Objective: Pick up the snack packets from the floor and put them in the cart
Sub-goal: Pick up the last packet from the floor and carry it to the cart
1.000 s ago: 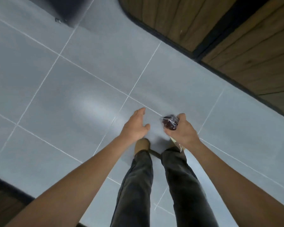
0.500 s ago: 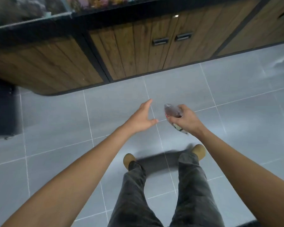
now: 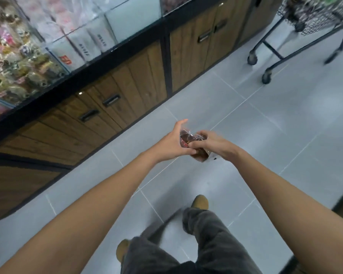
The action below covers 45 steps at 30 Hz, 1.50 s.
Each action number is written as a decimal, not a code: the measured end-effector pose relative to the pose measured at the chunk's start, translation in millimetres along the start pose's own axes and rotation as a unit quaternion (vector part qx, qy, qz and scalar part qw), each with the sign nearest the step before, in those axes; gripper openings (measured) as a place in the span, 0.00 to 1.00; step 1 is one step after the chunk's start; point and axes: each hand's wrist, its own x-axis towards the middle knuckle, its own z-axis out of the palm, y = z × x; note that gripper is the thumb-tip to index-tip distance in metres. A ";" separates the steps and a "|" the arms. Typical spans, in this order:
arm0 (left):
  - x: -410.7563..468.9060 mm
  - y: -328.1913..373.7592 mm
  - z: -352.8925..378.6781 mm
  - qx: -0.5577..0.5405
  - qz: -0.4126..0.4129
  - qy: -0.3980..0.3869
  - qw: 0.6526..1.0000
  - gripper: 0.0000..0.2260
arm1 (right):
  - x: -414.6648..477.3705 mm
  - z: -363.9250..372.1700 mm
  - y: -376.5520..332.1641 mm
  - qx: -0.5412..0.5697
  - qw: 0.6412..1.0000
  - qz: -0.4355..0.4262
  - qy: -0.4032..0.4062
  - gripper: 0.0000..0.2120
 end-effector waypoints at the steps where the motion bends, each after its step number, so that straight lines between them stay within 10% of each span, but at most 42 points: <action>1: 16.4 17.2 5.1 -0.004 0.006 -0.002 1.000 0.43 | -0.1 -24.0 0.2 0.007 1.000 -0.003 0.001 0.14; 6: 89.5 100.4 17.0 0.021 0.040 0.005 0.999 0.34 | 0.7 -129.9 -6.0 0.060 0.998 -0.017 0.006 0.27; 15: 243.7 198.9 29.3 0.012 0.058 0.010 0.998 0.29 | 44.7 -301.1 4.3 0.163 0.986 -0.037 0.016 0.06; 38: 723.4 480.2 88.7 -0.106 0.005 -0.014 0.994 0.25 | 218.4 -776.7 6.9 0.260 0.922 -0.040 0.283 0.19; 45: 864.7 536.9 92.7 -0.129 -0.002 0.021 0.991 0.31 | 297.5 -921.0 -9.5 0.227 0.934 -0.039 0.272 0.08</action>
